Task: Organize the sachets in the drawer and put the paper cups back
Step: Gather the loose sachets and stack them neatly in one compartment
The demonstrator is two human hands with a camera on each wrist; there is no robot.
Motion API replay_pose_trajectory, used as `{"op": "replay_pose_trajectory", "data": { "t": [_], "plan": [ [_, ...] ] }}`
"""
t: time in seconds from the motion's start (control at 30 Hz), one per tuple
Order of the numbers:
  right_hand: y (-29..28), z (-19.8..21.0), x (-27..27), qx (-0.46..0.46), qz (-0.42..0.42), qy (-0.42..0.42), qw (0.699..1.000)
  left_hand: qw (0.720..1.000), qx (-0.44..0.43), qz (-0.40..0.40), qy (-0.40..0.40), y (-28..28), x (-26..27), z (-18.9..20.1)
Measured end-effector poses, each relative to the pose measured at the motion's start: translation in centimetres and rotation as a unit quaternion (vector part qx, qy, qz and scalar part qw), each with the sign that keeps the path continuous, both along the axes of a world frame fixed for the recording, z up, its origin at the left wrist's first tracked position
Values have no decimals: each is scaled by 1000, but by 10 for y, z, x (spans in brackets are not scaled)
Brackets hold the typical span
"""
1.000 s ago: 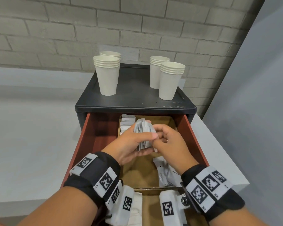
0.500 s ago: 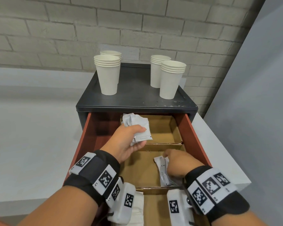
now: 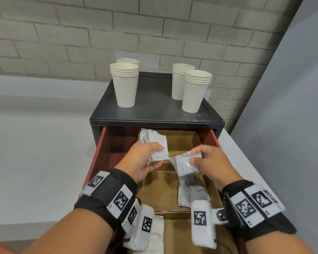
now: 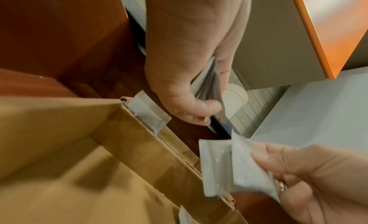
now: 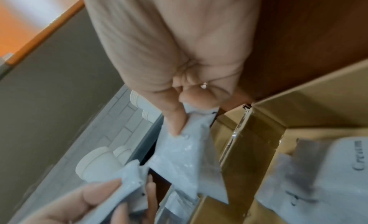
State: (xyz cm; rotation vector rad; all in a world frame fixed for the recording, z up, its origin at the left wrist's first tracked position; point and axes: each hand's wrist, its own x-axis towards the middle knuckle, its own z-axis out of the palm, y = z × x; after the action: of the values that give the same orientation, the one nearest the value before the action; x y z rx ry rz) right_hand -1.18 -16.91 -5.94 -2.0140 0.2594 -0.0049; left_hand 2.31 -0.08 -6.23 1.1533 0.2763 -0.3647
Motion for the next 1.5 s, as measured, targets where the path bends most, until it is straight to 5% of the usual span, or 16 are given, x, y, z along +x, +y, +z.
{"op": "replay_pose_trajectory", "data": {
  "t": [0.3, 0.63, 0.83, 1.07, 1.5],
  "plan": [
    [0, 3, 1, 166, -16, -40, 985, 1000, -1, -19, 11, -2, -1, -3],
    [7, 0, -2, 113, 122, -35, 985, 999, -10, -36, -9, -3, -1, -1],
    [9, 1, -3, 112, 98, -69, 986, 999, -12, -40, -11, -2, 0, -2],
    [11, 2, -2, 243, 58, -132, 959, 999, -26, -33, -3, -3, -1, -2],
    [22, -4, -7, 117, 134, -56, 983, 994, -75, -70, -42, -5, -3, 0]
  ]
}}
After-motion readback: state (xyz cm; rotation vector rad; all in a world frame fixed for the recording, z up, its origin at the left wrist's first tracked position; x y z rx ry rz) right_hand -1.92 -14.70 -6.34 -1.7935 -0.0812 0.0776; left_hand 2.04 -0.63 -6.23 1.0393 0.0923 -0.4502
